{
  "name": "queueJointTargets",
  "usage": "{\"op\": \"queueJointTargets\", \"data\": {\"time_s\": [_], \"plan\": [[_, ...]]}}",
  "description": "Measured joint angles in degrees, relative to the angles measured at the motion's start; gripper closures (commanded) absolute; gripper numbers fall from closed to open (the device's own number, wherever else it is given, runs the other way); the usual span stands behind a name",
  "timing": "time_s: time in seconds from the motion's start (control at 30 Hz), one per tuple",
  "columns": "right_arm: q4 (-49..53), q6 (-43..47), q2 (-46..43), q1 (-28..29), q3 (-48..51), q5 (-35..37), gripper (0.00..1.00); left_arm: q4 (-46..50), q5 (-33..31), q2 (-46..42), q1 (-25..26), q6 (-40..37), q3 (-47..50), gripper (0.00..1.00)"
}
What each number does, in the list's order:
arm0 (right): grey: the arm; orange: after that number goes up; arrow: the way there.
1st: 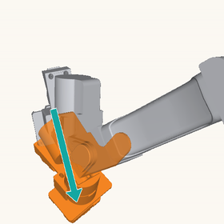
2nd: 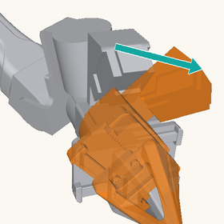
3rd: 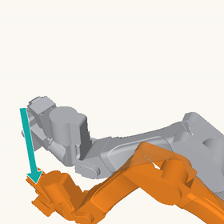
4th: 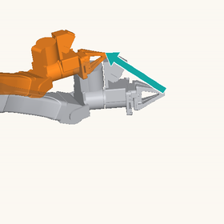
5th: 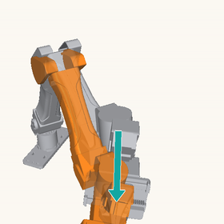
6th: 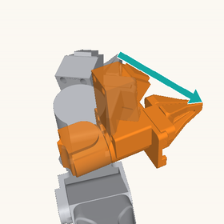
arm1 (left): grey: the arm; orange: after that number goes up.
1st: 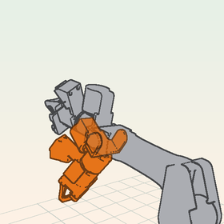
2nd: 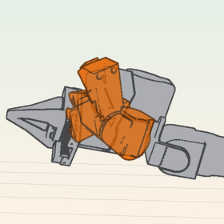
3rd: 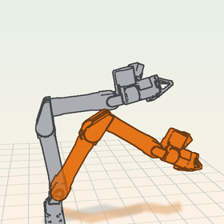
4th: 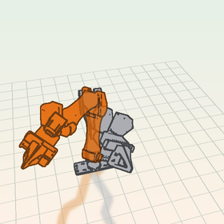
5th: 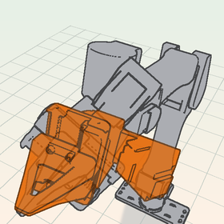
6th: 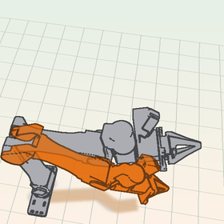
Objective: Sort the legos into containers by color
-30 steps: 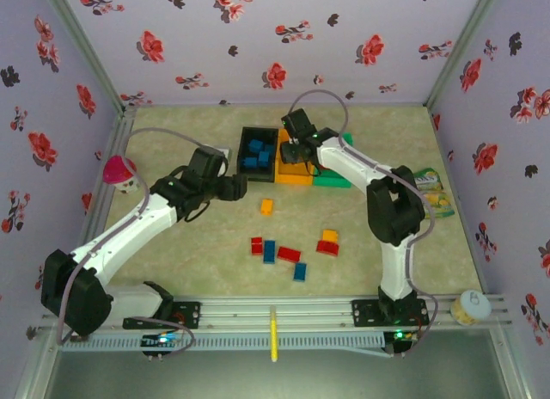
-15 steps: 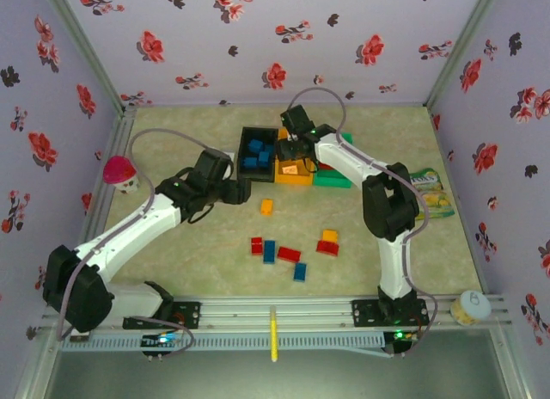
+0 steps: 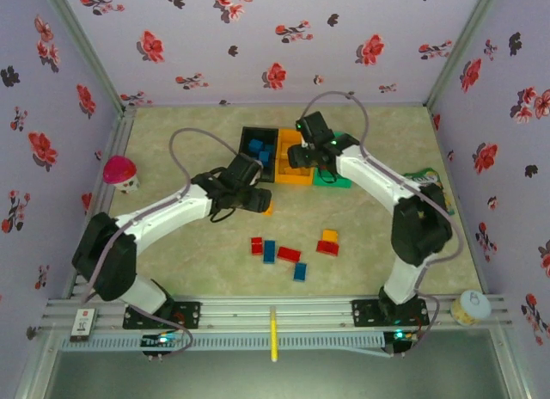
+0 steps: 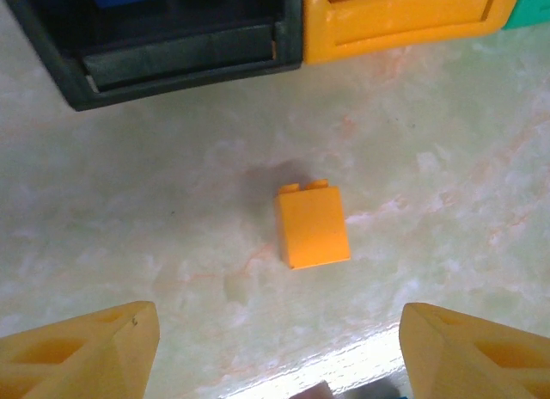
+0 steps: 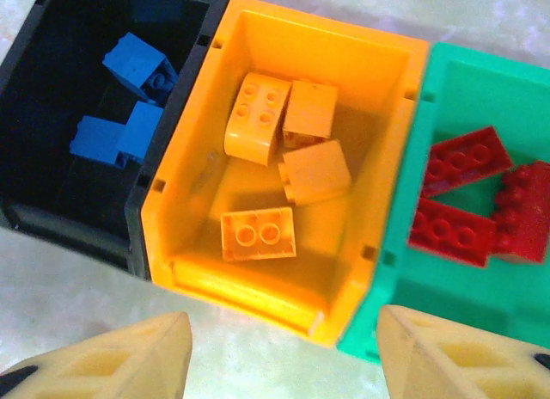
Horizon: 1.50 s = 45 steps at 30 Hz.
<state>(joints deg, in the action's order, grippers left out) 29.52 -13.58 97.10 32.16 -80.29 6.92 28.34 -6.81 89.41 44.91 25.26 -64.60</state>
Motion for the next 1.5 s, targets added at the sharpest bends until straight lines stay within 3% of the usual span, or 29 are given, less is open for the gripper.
{"op": "queueJointTargets", "data": {"time_s": [0.27, 0.47, 1.03, 1.23, 1.5], "plan": [[-0.76, -1.46, -12.7, -1.16, 12.07, 1.84, 0.38, 0.76, 0.59, 10.08, 1.7, 0.17, -5.44, 0.27], [-0.98, -2.78, -17.53, -2.21, 17.99, 2.14, 0.38, 1.55, 0.87, 16.24, 1.84, 0.37, -9.01, 0.31], [-1.86, -4.68, -17.94, -2.56, 21.31, 2.12, 0.39, 4.63, -0.31, 22.18, 1.81, 0.33, -13.09, 0.53], [-1.84, -4.68, -18.38, -2.58, 21.53, 2.12, 0.39, 5.95, -0.96, 22.64, 1.84, 0.17, -13.81, 0.66], [-1.86, -4.68, -19.02, -2.71, 22.21, 2.12, 0.39, 7.3, -2.19, 22.62, 1.95, -0.15, -15.02, 0.71]]}}
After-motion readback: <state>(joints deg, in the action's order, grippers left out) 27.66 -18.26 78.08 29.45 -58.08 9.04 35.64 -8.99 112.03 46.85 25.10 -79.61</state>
